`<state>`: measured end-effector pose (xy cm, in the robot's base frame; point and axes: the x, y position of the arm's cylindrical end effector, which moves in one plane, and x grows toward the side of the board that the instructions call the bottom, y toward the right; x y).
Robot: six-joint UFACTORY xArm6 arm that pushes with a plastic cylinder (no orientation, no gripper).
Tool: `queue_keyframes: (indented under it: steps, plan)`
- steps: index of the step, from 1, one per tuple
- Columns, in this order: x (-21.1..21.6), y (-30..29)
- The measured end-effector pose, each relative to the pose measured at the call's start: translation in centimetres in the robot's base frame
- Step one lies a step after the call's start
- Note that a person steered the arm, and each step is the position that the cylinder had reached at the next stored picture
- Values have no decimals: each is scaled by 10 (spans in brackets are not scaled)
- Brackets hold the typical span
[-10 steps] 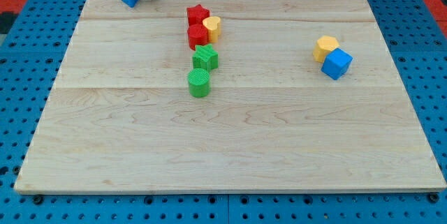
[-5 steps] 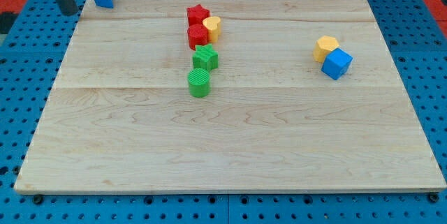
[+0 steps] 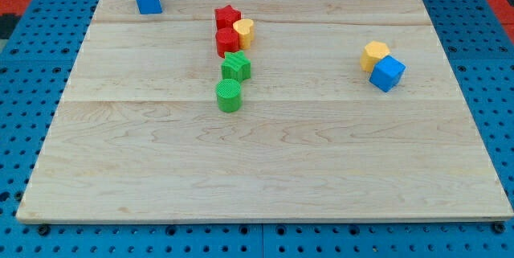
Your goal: Place the blue triangle to the left of red star
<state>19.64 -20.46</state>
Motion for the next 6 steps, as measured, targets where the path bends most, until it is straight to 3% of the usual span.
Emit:
queue_keyframes:
  steps: [2,3,6]
  plan:
    - [-5,14]
    - [-4,98]
    - [9,12]
